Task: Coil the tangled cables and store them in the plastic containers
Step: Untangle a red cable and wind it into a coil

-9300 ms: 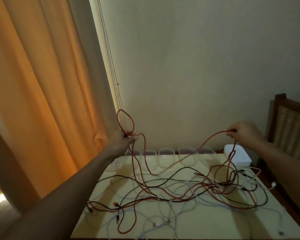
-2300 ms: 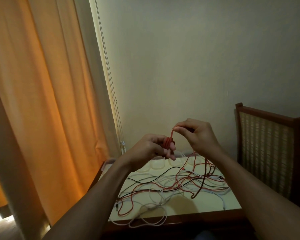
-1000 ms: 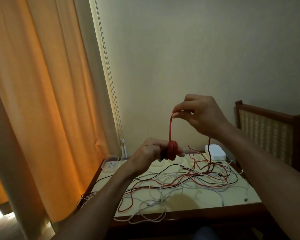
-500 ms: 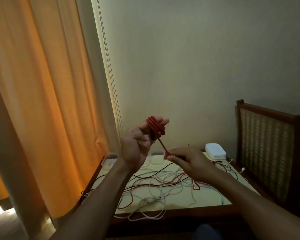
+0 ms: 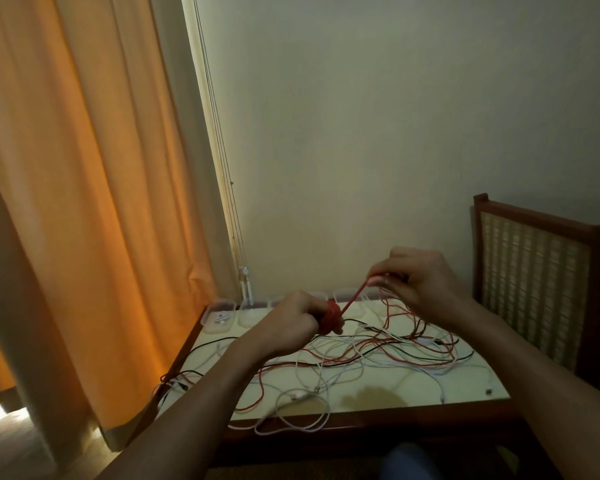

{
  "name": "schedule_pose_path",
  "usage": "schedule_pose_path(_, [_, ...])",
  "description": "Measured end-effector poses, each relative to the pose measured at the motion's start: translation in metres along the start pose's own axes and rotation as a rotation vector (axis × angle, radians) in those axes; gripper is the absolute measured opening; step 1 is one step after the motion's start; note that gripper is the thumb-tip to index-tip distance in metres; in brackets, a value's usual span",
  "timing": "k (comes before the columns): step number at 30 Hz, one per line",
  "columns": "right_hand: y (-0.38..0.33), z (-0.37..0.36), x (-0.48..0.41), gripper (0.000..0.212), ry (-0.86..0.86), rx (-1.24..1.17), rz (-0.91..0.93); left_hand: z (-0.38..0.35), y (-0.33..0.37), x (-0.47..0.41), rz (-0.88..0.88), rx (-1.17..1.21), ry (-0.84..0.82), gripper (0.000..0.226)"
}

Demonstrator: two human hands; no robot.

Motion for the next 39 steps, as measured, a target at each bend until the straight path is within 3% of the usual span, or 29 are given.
schedule_pose_path(4, [0.001, 0.001, -0.025, 0.025, 0.031, -0.082, -0.045, -0.013, 0.010, 0.001, -0.001, 0.288, -0.018, 0.052])
schedule_pose_path(7, [-0.002, -0.012, -0.033, 0.013, 0.031, -0.166, -0.077, -0.022, 0.024, 0.003, -0.076, 0.521, -0.074, 0.055])
schedule_pose_path(10, [0.006, -0.037, -0.031, 0.006, -0.075, -0.360, -0.191, -0.018, 0.043, 0.005, -0.184, 0.797, -0.075, 0.058])
schedule_pose_path(13, [0.007, -0.061, -0.013, 0.016, -0.195, -0.534, -0.282, 0.003, 0.052, 0.006, -0.239, 1.018, 0.079, 0.061])
schedule_pose_path(16, [-0.001, -0.078, 0.006, 0.027, -0.250, -0.479, -0.269, 0.023, 0.050, 0.008, -0.286, 1.165, 0.279, 0.067])
schedule_pose_path(18, [-0.005, -0.082, 0.015, 0.022, -0.270, -0.428, -0.265, 0.034, 0.047, 0.007, -0.335, 1.222, 0.376, 0.071])
schedule_pose_path(22, [-0.024, -0.078, 0.025, 0.015, -0.257, -0.279, -0.148, 0.058, 0.034, 0.007, -0.340, 1.013, 0.605, 0.073])
schedule_pose_path(26, [-0.030, -0.071, 0.031, 0.011, -0.228, -0.133, -0.054, 0.073, 0.026, 0.010, -0.273, 0.424, 0.653, 0.066])
schedule_pose_path(30, [-0.022, -0.054, 0.036, 0.009, -0.184, -0.107, -0.027, 0.067, 0.020, 0.010, -0.225, 0.021, 0.492, 0.065])
schedule_pose_path(33, [-0.022, -0.038, 0.035, 0.011, -0.134, -0.054, 0.037, 0.052, 0.008, 0.008, -0.121, -0.169, 0.279, 0.062])
schedule_pose_path(36, [-0.025, -0.022, 0.023, 0.012, -0.070, 0.038, 0.085, 0.024, -0.004, 0.008, -0.017, -0.211, 0.080, 0.061])
schedule_pose_path(39, [-0.031, -0.011, 0.005, 0.011, -0.026, 0.055, 0.116, -0.002, 0.000, 0.006, -0.021, -0.059, -0.002, 0.050])
Point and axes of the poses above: each hand's wrist, its own x-axis away from the middle knuckle, its own z-axis out of the back of the hand, y = z × x, the point moved 8 cm from there along -x, towards the middle knuckle, and after that the axes turned 14 degrees about -z, right-handed, at the moved point
